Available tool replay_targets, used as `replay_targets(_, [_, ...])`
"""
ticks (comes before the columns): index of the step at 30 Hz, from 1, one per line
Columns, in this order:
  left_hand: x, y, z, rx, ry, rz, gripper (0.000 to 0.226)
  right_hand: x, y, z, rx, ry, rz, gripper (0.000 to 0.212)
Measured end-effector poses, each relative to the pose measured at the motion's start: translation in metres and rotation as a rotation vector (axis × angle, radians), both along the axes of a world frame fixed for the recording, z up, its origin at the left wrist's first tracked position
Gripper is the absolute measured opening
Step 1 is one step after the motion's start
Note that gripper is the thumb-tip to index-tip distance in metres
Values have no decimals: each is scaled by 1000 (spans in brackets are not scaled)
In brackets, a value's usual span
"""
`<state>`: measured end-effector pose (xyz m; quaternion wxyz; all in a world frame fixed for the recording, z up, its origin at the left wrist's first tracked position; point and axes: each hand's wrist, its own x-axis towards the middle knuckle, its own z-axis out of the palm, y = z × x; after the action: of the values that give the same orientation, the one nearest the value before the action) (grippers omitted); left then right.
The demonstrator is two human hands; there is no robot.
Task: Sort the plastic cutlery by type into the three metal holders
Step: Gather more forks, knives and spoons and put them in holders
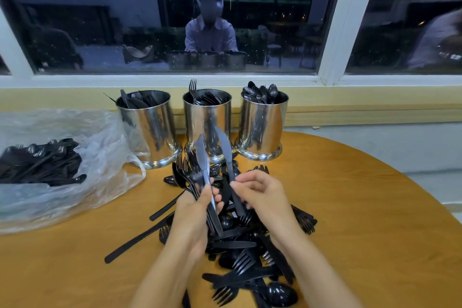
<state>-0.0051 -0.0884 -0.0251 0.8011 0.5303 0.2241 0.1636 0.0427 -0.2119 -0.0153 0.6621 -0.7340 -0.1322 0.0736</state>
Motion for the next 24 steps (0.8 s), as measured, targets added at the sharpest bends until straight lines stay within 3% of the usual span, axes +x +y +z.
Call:
replay_targets(9, [3, -15, -9, -66, 44, -64, 32, -12, 4, -27, -57, -172, -49, 8])
replay_targets(16, [-5, -8, -9, -76, 31, 46, 26, -14, -1, -24, -195, -377, 55, 3])
replay_targets(24, [-8, 4, -8, -172, 17, 6, 22, 59, -49, -18, -444, -187, -280, 5])
